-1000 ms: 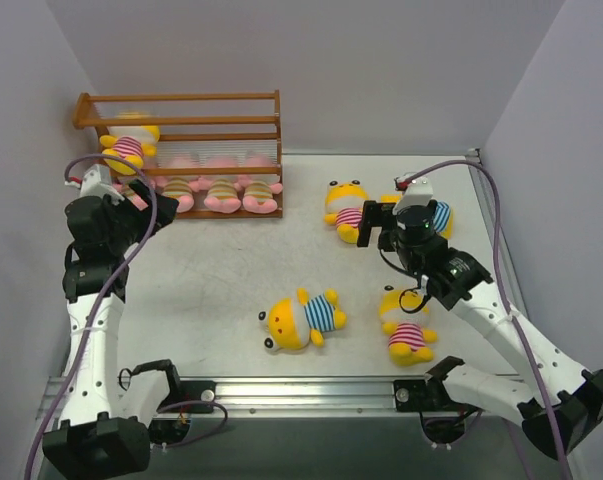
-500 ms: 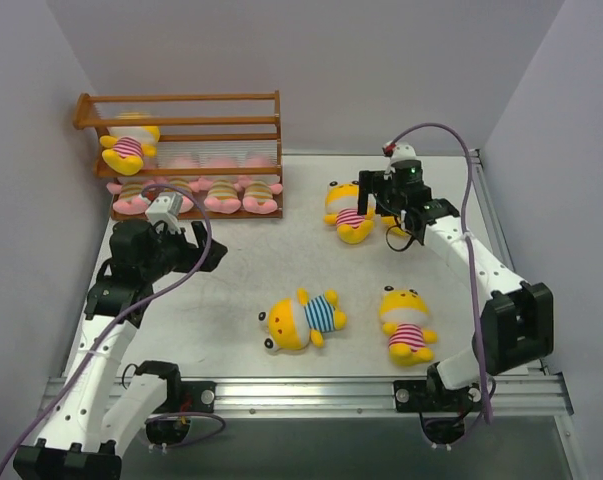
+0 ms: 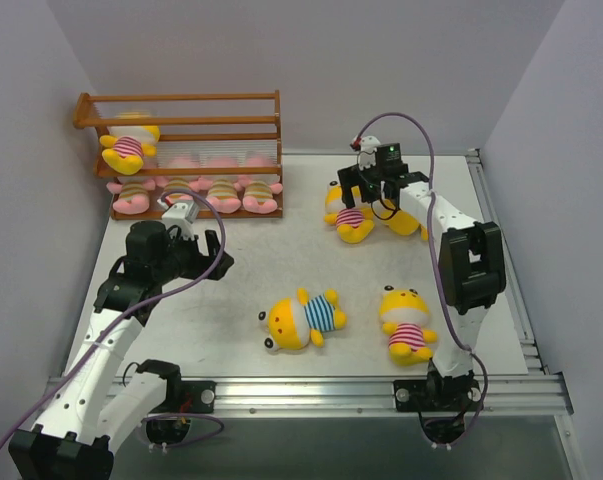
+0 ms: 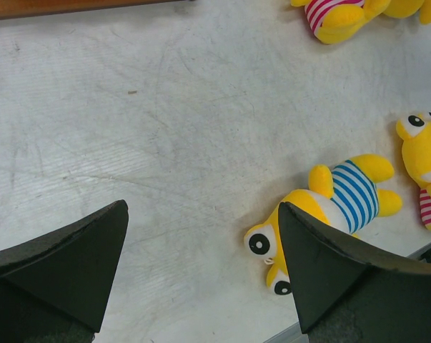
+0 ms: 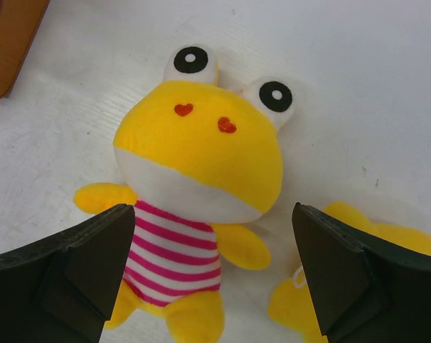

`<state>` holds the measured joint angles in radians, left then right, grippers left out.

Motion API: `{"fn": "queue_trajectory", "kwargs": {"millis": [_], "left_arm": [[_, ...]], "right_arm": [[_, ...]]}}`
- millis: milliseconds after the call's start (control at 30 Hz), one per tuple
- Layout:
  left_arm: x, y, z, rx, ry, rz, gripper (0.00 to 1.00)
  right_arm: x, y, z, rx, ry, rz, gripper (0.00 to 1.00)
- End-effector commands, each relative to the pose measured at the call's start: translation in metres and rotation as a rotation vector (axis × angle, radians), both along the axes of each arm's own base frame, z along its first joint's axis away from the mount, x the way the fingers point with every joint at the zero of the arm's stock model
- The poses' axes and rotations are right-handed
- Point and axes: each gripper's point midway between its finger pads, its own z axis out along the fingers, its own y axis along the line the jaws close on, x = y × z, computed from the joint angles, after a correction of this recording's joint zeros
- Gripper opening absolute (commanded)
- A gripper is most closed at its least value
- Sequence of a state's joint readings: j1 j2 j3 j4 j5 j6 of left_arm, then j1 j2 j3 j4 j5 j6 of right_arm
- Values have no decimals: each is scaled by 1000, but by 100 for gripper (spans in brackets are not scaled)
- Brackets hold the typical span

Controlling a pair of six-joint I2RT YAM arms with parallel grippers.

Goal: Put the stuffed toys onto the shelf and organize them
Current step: Grab a stuffed toy with the right arm

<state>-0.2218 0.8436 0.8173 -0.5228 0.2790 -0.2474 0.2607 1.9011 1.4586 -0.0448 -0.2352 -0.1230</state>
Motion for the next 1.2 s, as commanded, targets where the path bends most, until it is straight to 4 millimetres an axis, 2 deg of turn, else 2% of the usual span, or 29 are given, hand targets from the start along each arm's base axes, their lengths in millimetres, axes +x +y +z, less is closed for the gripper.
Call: {"fn": "queue_trajectory", "kwargs": {"millis": [0,33,167,233,333,367,400,433,467,500,533,567,600,633,700,733,800,833,900,1000,1033,1067,1100,1167], "left_arm": [[1,2,12,21,-50,-2,94],[1,2,13,16,-53,-4,94],[1,2,13,15,-56,-7,94],[1,2,13,16,-57,-8,94],[1,0,12,13,-53,-16,94],[1,0,11,13,-50,-14,94],[1,0,10,12,-46,-17,94],[1,-1,11,7,-45,-21,94],[0,-2,11,4,-43,-28,94],[1,-3,11,1,-45,-29,94],[1,-5,12,-8,-46,-40,94],[1,-5,11,-13,-43,-39,94],[1,-5,13,-18,-47,-42,94],[1,-5,13,-25,-46,-40,94],[1,-7,12,-34,-44,-45,94],[2,-7,13,-42,-47,-41,94],[3,-9,14,-58,-45,-35,94],[3,-11,14,-84,-31,-21,94],[1,-17,13,-123,-12,-15,94],[2,-31,18,-207,2,12,94],[1,-36,19,-238,21,28,94],[1,-39,21,-249,20,38,94],[-5,-53,26,-258,15,5,94],[-4,-59,33,-273,-6,49,94]], "right_arm": [[13,10,7,-27,-26,114,97],[16,10,-5,-41,-5,118,97],[24,5,-23,-66,22,122,96],[23,7,-32,-61,41,126,91],[13,13,-32,-58,51,132,71],[13,11,-30,-73,35,115,49],[11,12,-27,-74,27,103,37],[9,15,-15,-65,1,94,28],[4,15,-15,-63,-2,84,15],[2,15,-10,-49,-6,57,10],[-1,16,6,-40,-38,45,7],[-10,23,5,-41,-39,48,3],[-13,21,11,-51,-56,19,1],[-18,24,27,-38,-86,-3,0],[-32,34,33,-42,-95,-27,0],[-36,33,48,-22,-119,-89,0],[-50,41,53,-23,-119,-133,0],[-54,36,68,-18,-151,-192,0],[-69,48,76,37,-154,-241,0],[-87,53,98,164,-190,-331,0],[-100,57,102,195,-195,-336,0],[-101,58,111,231,-227,-372,0],[-107,62,112,266,-225,-398,0],[-122,69,115,304,-228,-411,0]]}}
